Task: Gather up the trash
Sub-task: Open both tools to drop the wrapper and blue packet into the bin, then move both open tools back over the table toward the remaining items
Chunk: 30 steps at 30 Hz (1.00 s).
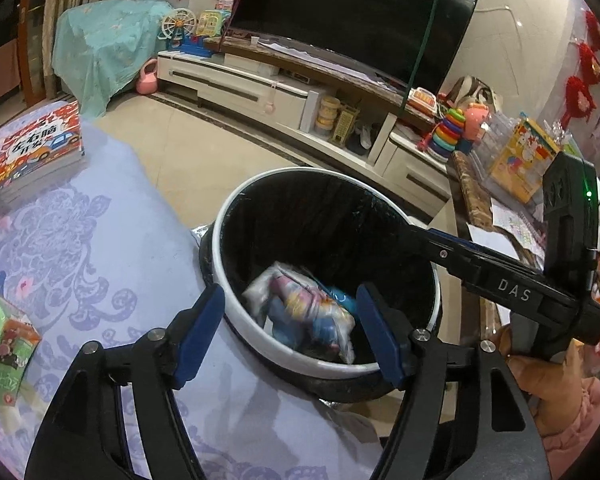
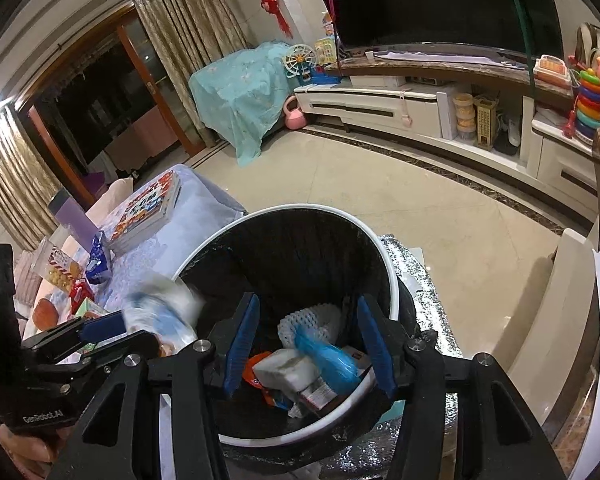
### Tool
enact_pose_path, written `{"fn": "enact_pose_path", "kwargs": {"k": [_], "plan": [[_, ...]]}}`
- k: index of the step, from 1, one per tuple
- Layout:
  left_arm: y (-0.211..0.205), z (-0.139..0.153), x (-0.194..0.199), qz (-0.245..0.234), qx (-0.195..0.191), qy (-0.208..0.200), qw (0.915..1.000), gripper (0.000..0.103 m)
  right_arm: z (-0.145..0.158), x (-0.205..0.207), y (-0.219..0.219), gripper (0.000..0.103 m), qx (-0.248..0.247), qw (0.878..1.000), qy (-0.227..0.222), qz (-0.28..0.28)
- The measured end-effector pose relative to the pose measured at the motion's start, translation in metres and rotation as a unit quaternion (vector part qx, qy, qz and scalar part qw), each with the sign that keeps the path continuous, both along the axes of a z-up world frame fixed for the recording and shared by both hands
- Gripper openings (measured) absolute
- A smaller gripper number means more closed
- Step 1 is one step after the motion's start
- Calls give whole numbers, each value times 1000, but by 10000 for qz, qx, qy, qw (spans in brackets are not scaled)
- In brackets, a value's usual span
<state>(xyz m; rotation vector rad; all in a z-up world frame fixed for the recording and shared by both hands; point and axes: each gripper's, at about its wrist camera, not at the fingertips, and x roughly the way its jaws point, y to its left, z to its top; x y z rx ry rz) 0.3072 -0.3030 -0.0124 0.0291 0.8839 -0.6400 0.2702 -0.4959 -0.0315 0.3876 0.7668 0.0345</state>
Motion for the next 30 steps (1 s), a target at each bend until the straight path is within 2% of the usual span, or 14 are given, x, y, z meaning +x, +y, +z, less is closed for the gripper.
{"fn": "enact_pose_path", "kwargs": {"k": [2, 4, 6, 8, 10, 20, 30], "plan": [[6, 0, -4, 54, -14, -26, 10000, 70, 2, -1, -2, 62, 39, 10000, -33, -42], [13, 0, -9, 127, -34, -50, 9999, 70, 4, -4, -4, 65, 86, 9999, -71, -68], [22, -1, -15, 216, -18, -91, 9997, 71, 6, -7, -4, 74, 146, 9998, -112, -77], [31, -4, -22, 293, -5, -122, 9995, 72, 9, -12, -1, 89, 227, 9995, -187, -80], [43, -8, -29, 371, -24, -86, 9993, 72, 12, -18, 6, 94, 298, 9992, -270, -87], [105, -13, -57, 813, -117, -86, 9966, 72, 11, -38, 52, 95, 429, 9983, -321, 224], [191, -20, -77, 1583, -200, -13, 9872, 72, 7, -43, 117, 99, 508, 9951, -307, 793]]}}
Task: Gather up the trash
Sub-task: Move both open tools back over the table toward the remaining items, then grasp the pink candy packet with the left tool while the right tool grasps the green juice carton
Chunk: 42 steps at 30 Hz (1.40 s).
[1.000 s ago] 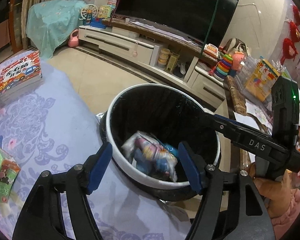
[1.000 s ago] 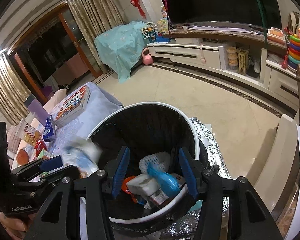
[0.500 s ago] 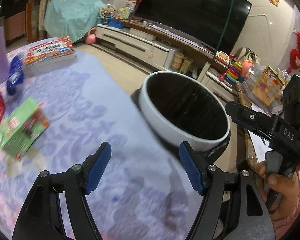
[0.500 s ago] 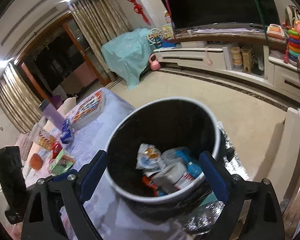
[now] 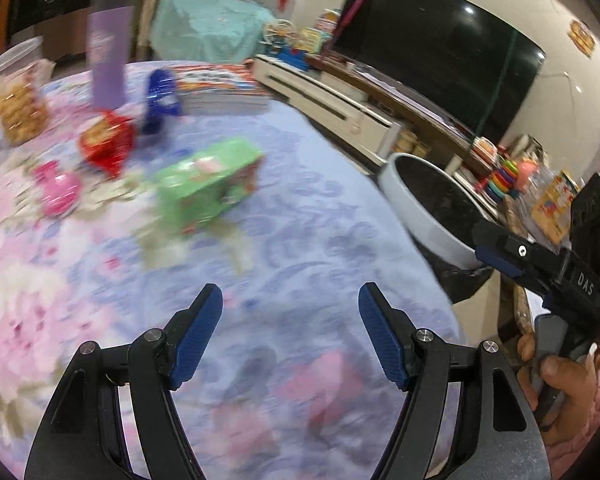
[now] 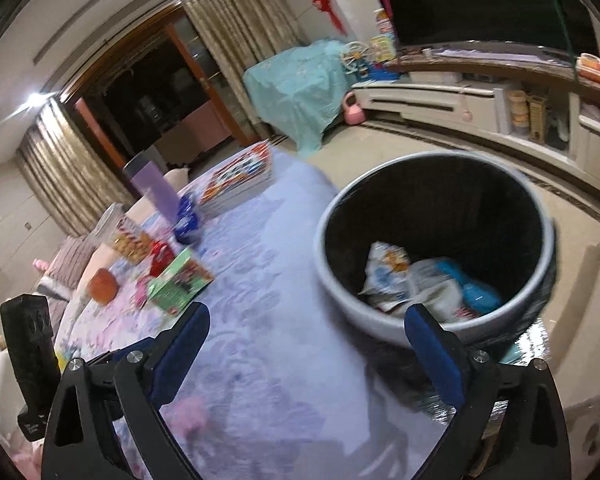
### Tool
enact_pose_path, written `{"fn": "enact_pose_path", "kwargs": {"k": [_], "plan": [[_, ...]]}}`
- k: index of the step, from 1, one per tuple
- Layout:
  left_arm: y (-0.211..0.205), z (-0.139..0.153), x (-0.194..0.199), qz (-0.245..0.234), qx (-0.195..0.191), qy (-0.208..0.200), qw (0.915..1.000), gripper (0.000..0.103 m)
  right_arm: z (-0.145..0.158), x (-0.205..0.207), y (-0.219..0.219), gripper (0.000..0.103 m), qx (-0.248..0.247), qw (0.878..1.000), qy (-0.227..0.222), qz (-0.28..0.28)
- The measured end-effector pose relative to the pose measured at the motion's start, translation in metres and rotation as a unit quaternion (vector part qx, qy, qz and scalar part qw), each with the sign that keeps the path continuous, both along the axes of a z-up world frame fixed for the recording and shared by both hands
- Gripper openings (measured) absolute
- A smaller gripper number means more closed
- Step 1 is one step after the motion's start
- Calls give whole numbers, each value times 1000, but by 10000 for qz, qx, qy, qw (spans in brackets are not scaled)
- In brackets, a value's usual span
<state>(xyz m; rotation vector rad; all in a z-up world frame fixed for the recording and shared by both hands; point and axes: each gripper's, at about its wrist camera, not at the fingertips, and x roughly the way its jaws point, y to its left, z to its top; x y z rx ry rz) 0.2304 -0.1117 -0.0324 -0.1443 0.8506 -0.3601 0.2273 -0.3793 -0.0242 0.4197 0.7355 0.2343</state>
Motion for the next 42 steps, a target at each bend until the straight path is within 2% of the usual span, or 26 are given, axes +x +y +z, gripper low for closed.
{"fn": "enact_pose_path", "kwargs": {"k": [12, 26, 34, 42], "plan": [[77, -13, -10, 790, -122, 156, 9967, 72, -14, 4, 70, 99, 5, 9980, 179, 609], [116, -29, -10, 1216, -179, 369, 9917, 72, -27, 9, 122, 99, 37, 9947, 374, 953], [130, -30, 16, 1449, -178, 414, 9884, 72, -36, 17, 137, 99, 138, 9938, 481, 991], [137, -30, 68, 1645, -50, 450, 9853, 73, -41, 22, 137, 99, 203, 9936, 533, 974]]}}
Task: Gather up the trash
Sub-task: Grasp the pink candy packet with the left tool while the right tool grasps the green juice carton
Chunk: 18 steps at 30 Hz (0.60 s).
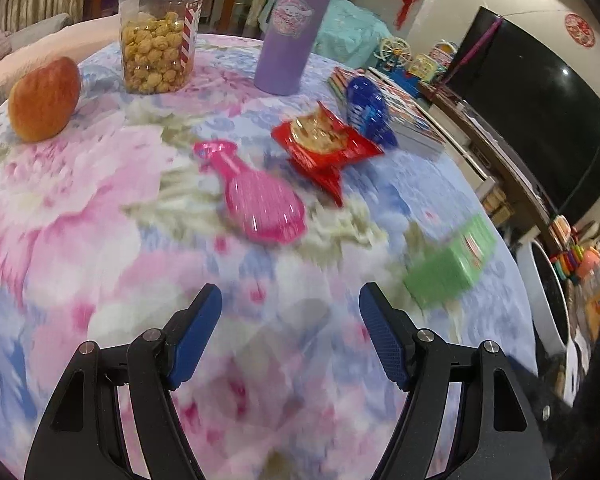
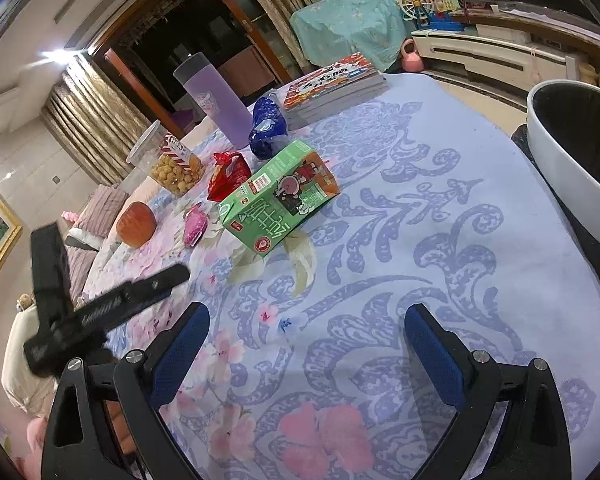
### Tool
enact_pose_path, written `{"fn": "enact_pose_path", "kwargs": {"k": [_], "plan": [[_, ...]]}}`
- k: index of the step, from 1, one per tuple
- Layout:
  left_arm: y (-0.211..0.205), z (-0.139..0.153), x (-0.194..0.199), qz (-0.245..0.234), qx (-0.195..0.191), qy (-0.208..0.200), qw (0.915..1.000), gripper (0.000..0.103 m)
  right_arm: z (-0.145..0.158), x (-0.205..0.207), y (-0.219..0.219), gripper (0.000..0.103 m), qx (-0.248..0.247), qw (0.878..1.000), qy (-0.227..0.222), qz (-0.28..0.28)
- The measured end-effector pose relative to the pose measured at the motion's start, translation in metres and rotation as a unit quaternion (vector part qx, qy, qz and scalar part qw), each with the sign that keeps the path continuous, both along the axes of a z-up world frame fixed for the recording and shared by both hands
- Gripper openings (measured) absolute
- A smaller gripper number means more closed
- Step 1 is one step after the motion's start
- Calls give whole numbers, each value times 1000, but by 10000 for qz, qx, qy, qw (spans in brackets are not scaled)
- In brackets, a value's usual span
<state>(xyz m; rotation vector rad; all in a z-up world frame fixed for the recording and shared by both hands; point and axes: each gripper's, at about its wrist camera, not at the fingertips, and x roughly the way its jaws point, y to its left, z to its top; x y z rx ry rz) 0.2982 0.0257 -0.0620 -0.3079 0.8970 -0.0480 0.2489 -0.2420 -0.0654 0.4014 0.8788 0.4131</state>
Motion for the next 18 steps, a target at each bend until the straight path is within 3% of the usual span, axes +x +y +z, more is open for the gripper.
{"fn": "enact_pose_path", "kwargs": {"k": [9, 10, 11, 12, 18], "plan": [[3, -5, 43, 3, 429, -57, 9991, 75, -3, 14, 2, 99, 130, 9999, 63, 16], [4, -6, 44, -31, 431, -62, 9990, 71, -3, 16, 3, 99, 143, 9999, 66, 21], [5, -7, 44, -70, 435, -69, 9990, 57, -2, 19, 5, 99, 166, 9998, 71, 28], [6, -8, 44, -113, 469, -48, 9988, 50, -2, 21, 7, 99, 187, 9998, 78, 29], [15, -5, 25, -267, 341, -121, 9990, 45, 6, 37, 29, 99, 235, 9997, -28, -13]]}}
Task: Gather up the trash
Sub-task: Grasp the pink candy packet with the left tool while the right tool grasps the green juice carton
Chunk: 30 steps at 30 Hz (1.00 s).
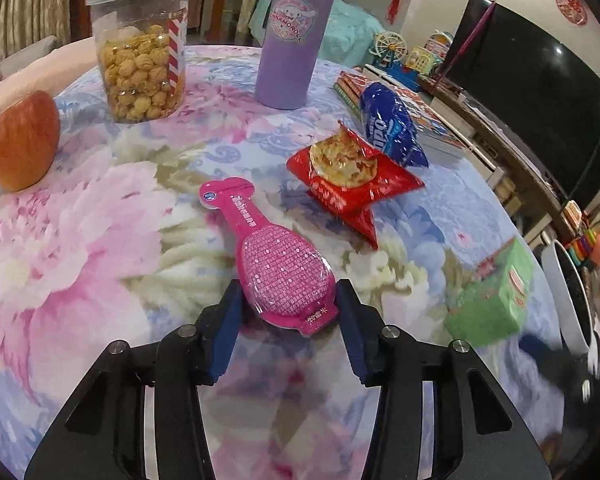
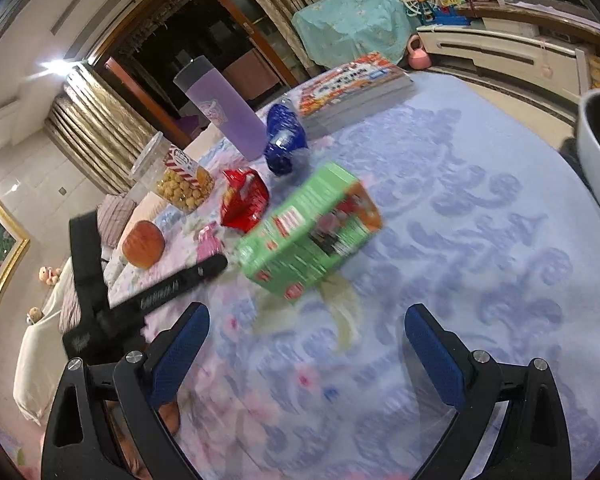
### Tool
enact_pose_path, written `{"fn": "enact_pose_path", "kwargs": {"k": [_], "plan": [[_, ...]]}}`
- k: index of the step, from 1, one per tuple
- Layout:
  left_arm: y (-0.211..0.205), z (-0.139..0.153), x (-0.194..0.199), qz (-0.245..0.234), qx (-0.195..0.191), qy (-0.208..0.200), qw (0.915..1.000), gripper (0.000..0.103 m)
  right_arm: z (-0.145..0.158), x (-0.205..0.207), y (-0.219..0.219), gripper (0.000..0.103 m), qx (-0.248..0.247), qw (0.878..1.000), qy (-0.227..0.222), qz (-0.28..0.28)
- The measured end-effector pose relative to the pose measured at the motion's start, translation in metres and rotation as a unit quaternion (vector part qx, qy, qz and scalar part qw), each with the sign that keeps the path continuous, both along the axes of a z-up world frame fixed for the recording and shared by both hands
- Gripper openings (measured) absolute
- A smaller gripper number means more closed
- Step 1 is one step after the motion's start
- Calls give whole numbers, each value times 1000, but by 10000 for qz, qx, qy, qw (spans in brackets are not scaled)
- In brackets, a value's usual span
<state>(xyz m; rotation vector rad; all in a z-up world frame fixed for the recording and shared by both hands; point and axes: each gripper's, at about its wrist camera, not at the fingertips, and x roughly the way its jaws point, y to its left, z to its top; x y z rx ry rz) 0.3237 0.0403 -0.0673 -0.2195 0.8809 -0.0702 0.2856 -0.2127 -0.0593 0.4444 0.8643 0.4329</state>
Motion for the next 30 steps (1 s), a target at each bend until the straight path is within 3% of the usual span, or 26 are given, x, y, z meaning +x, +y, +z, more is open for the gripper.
{"fn": "enact_pose_path", "kwargs": {"k": [11, 12, 14, 17, 21, 26, 30], "plan": [[-5, -1, -68, -280, -323, 110, 9990, 45, 5, 39, 38, 97, -574, 9975, -71, -402], [-7, -1, -70, -302, -330, 111, 9989, 45, 3, 41, 40, 95, -683, 9968, -79, -412], [-10, -1, -74, -343, -340, 121, 9988, 45, -2, 43, 38, 71, -801, 9960, -23, -385], [-15, -1, -78, -422, -373, 138, 9983, 45, -1, 37, 28, 52, -732, 9969, -104, -286], [-28, 2, -81, -774, -482, 172, 9957, 45, 13, 23, 16, 46, -844, 9961, -239, 9], [-39, 4, -86, -1150, -398, 218, 9923, 45, 18, 8, -2, 39, -987, 9933, -33, 607], [-39, 3, -91, -1135, -225, 238, 9930, 46, 14, -5, -12, 38, -1335, 9871, 129, 875]]}}
